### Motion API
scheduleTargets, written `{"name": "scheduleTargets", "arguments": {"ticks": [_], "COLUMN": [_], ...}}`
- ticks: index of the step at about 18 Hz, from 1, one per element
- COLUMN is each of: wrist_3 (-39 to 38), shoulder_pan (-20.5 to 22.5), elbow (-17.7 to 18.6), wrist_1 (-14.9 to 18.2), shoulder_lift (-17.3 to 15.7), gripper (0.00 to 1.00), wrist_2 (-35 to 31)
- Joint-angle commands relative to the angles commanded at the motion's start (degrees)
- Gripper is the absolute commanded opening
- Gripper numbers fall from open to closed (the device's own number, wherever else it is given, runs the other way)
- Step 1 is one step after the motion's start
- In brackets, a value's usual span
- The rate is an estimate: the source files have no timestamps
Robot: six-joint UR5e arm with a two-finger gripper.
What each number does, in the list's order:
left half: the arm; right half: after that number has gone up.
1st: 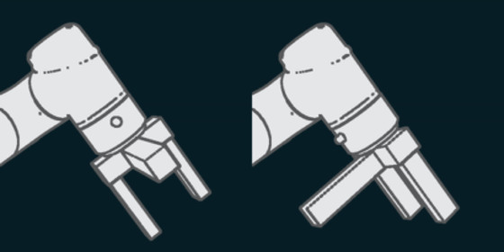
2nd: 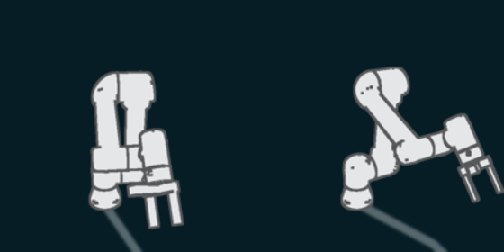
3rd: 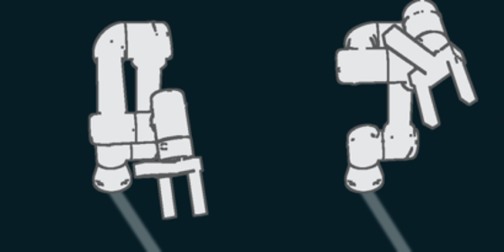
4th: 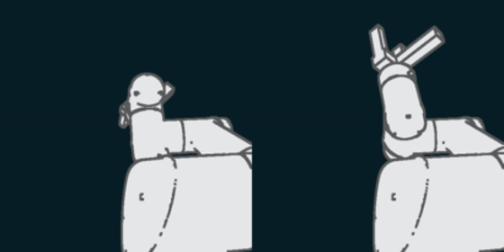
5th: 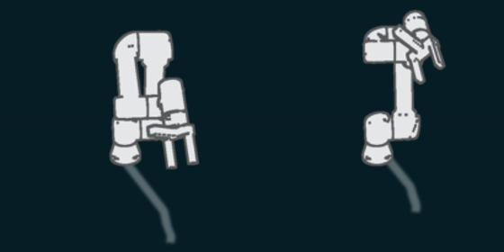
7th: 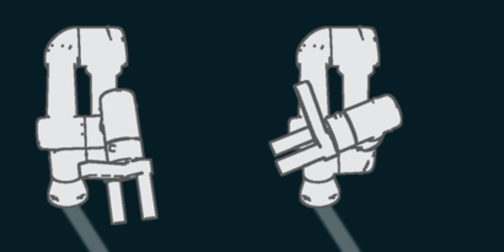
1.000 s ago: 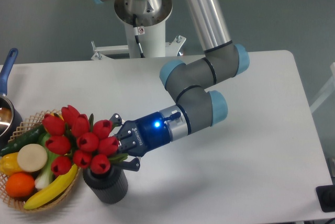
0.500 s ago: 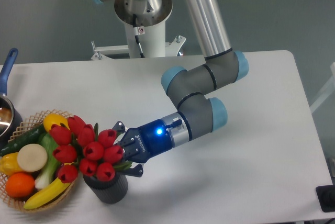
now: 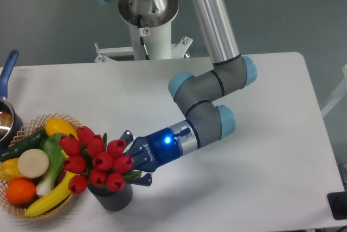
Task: Insert the flowers into the vase
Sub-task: 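Push the tulip stems down into the black vase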
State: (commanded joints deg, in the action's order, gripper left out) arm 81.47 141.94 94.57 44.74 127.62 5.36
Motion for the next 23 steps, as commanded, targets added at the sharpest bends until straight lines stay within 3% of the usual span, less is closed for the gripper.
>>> {"name": "scheduleTargets", "arguments": {"ticks": [12,17,23], "wrist_3": [0.18,0.61,0.62], "shoulder_pan": [0.0,0.0,0.0], "elbow": [1.94,1.85,1.94], "wrist_1": [0.0,-0.09,-0.18], "shoulder_lift": [-0.53,-0.62,-0.62], "gripper": [0.22,0.36,0.37], "wrist_2": [-2.46,-2.37,-2.37]}}
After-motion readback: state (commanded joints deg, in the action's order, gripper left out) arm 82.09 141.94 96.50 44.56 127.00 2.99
